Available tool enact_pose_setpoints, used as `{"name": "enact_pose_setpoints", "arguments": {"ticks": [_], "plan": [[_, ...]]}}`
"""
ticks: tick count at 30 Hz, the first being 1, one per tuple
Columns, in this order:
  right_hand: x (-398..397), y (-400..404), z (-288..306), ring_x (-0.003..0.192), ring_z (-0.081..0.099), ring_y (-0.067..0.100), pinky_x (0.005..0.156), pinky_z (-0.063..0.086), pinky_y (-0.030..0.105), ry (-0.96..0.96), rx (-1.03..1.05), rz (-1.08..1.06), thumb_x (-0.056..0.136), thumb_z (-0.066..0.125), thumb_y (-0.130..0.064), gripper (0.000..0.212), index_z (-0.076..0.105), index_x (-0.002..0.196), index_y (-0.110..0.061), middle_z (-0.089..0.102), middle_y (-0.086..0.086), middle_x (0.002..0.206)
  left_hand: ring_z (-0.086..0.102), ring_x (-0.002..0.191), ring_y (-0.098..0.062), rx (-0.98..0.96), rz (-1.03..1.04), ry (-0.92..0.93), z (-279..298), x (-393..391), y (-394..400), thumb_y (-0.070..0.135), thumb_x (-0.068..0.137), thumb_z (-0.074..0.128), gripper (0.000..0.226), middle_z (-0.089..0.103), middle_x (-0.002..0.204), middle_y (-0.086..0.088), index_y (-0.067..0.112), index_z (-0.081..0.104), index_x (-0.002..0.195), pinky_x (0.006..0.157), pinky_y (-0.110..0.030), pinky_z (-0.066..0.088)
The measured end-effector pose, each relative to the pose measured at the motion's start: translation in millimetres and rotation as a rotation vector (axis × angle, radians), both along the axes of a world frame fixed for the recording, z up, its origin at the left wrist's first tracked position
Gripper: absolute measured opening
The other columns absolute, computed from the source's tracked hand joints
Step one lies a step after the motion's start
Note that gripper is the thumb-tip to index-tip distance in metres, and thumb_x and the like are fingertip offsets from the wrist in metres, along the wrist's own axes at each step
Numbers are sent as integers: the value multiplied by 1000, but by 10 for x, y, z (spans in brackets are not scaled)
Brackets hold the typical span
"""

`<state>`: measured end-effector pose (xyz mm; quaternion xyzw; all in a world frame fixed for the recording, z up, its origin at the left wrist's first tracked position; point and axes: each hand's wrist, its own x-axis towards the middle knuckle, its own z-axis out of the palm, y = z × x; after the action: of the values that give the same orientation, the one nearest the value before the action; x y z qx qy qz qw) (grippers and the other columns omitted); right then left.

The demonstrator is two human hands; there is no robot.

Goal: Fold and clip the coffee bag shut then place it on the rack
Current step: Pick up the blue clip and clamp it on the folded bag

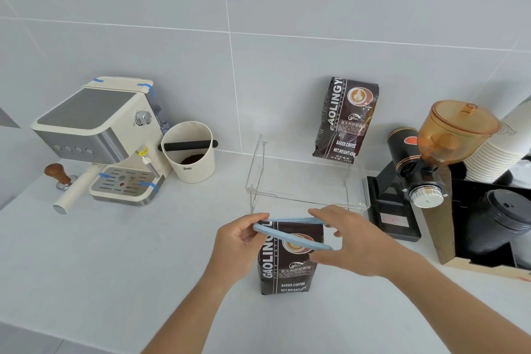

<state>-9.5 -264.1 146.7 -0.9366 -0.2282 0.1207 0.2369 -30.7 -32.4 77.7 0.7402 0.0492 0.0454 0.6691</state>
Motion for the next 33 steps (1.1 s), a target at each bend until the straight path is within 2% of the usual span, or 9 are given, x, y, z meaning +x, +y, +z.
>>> {"name": "enact_pose_setpoints", "arguments": {"ticks": [4,8,12,15,20,22,24,27,33], "plan": [[25,-36,-23,100,54,8,89,51,24,-21,98,-28,75,73,-44,66,50,133,-24,57,-11,116,73,87,-6,4,-17,12,11,-16,42,-15,79,65,44,77,90,8,26,71,94,79,-13,54],[28,-17,-64,100,56,8,87,53,22,19,152,-33,73,76,-42,63,54,130,-25,59,-11,114,74,79,-4,0,-2,41,12,-21,70,-18,76,66,43,78,77,14,23,72,89,74,-11,54],[45,-9,-78,98,58,9,86,53,18,0,189,-47,74,77,-39,56,59,125,-24,61,-10,108,74,76,-5,-9,-1,55,38,-38,76,-18,74,68,41,77,78,8,21,73,87,73,-12,55],[50,-21,-79,95,59,10,81,49,7,15,208,-74,73,79,-33,53,62,122,-22,62,-10,105,74,80,-7,38,-33,56,65,-41,92,-14,74,70,41,77,81,7,25,73,87,74,-13,55],[29,-21,-115,94,59,6,74,48,3,60,213,-140,70,82,-29,50,63,116,-26,62,-15,100,75,87,-11,89,-100,46,105,-84,134,-3,72,78,37,78,89,8,26,73,96,78,-16,56],[22,-17,-93,93,61,6,74,49,4,73,227,-162,69,83,-26,49,64,114,-27,60,-19,97,75,85,-9,114,-114,41,142,-101,143,0,74,78,33,78,84,13,25,73,95,76,-14,55],[22,-19,-80,91,62,7,78,51,7,70,241,-159,68,84,-24,49,65,113,-25,61,-18,96,74,79,-5,194,-147,35,190,-101,169,3,75,78,29,76,78,23,24,73,94,73,-11,54],[22,-28,-73,89,63,8,85,56,24,77,250,-162,69,84,-26,48,66,113,-27,64,-15,99,72,79,2,390,-204,-1,258,-74,234,11,75,79,26,72,79,33,20,74,99,74,-6,51],[-1,-6,-39,89,61,9,87,55,32,64,237,-173,70,83,-25,42,70,109,-26,67,-13,96,62,101,-6,741,-384,-60,449,-3,167,35,85,66,37,69,107,11,26,65,122,89,-22,49]]}}
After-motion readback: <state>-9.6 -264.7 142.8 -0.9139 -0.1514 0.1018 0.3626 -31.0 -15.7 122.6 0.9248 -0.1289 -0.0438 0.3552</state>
